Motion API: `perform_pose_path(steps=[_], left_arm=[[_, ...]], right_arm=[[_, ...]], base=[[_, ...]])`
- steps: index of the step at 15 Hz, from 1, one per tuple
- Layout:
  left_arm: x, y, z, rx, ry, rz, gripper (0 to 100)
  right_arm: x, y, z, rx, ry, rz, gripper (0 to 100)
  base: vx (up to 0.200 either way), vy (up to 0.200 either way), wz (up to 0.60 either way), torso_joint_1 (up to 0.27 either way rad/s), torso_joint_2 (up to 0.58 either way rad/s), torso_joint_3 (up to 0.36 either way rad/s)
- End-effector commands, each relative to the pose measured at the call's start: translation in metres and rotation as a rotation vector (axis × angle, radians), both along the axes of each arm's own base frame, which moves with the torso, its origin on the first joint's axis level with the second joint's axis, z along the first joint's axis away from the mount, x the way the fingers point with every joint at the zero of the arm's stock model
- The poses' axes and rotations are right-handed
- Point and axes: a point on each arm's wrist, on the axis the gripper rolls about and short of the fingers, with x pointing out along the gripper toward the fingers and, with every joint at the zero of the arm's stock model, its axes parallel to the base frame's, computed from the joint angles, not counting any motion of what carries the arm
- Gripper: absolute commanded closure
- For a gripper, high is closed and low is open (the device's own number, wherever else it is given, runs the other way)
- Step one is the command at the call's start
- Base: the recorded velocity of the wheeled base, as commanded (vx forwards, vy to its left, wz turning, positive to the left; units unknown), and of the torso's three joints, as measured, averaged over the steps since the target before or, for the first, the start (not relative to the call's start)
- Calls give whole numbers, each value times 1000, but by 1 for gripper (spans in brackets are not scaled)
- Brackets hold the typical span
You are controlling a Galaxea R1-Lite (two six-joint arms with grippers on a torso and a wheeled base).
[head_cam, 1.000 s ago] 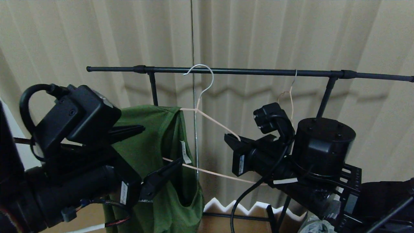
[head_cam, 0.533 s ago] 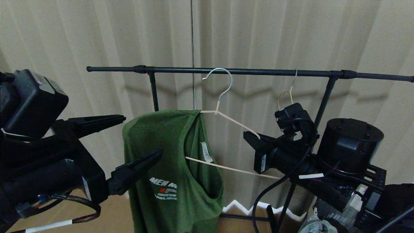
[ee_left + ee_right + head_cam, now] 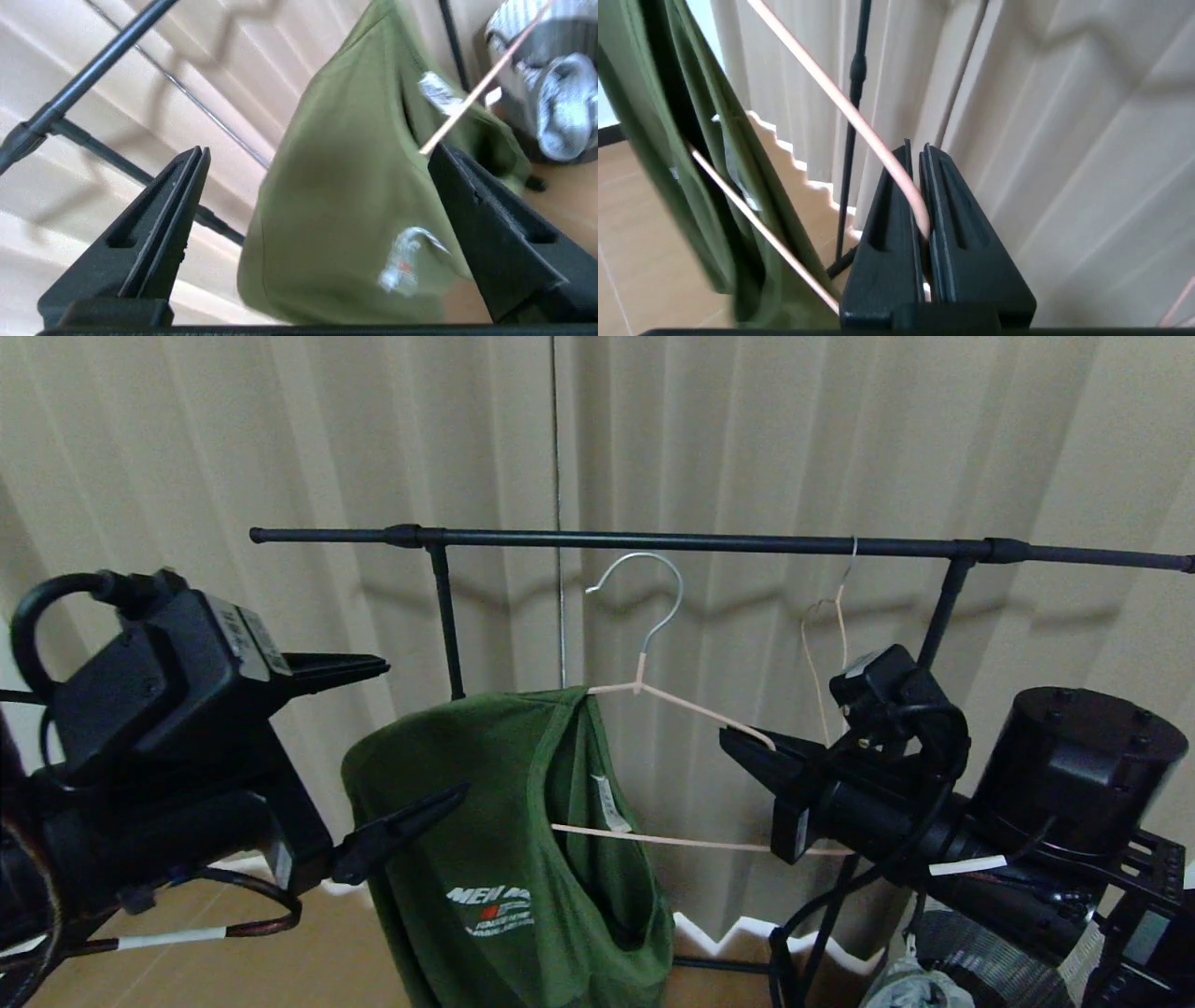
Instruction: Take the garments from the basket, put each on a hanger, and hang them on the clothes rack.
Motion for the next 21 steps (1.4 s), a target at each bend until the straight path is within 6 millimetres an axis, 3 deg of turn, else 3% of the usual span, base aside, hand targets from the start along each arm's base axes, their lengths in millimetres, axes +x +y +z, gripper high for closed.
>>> perform_pose_path(steps=[1, 5, 12, 13, 21], left_arm=[[22, -12, -11, 20, 31, 1, 0], [35, -20, -15, 29, 8, -3, 0], [36, -20, -17, 60, -10, -10, 0], [36, -20, -17, 65, -14, -12, 100], [35, -20, -20, 72, -7, -16, 100]], right_arm=[[-3, 1, -2, -8, 5, 23, 100], [-10, 8, -2, -17, 0, 61, 100], [-15, 14, -3, -6, -39, 107, 100], [-15, 15, -2, -5, -41, 112, 100], [-15, 15, -3, -6, -39, 113, 100]], base=[[0, 0, 0, 0, 0, 0], [0, 0, 0, 0, 0, 0], [0, 0, 0, 0, 0, 0], [0, 0, 0, 0, 0, 0], [0, 0, 0, 0, 0, 0]])
